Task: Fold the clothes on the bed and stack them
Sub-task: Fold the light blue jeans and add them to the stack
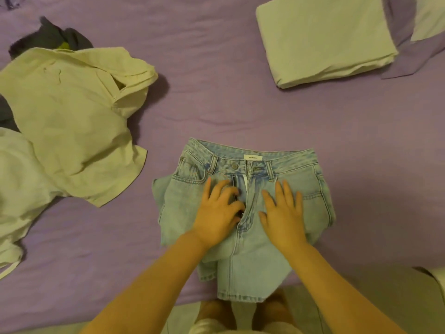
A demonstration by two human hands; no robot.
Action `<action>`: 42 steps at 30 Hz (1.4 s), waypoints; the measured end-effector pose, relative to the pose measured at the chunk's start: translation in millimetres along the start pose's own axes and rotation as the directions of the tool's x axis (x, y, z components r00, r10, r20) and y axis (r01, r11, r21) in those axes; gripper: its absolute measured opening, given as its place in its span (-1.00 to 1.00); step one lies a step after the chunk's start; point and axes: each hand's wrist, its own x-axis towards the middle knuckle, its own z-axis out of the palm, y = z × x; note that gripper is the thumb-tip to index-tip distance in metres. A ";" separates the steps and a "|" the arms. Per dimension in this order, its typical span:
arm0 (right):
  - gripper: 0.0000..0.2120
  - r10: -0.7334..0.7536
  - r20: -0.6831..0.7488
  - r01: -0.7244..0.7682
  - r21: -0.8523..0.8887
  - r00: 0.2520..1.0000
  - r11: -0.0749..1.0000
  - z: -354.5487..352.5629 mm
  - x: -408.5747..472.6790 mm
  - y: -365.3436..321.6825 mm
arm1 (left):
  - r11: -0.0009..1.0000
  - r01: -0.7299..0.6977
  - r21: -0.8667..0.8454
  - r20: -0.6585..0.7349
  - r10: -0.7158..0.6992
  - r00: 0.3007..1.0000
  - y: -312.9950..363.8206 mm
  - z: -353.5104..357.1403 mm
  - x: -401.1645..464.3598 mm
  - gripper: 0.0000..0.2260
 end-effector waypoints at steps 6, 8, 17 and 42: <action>-0.63 0.024 -0.046 -0.014 0.198 0.999 0.980 7.8 -15.2 -9.2 | 0.993 0.054 -0.108 0.044 -0.049 0.998 0.0 8.7 11.3 -0.82; -0.58 0.022 -0.022 -0.016 0.246 1.000 0.969 8.2 -18.9 -9.8 | 0.987 0.064 -0.148 0.027 -0.061 0.998 0.6 5.4 13.1 -0.85; -0.37 0.096 0.093 -0.118 0.263 0.991 0.958 11.5 -18.4 -23.8 | 0.958 0.139 -0.250 0.022 -0.138 0.990 -2.7 10.6 12.1 -0.79; 0.04 0.230 0.107 -0.242 0.113 0.967 0.964 30.6 -3.8 -40.9 | 0.881 0.327 -0.343 -0.051 -0.365 0.930 -2.7 20.2 30.2 -0.97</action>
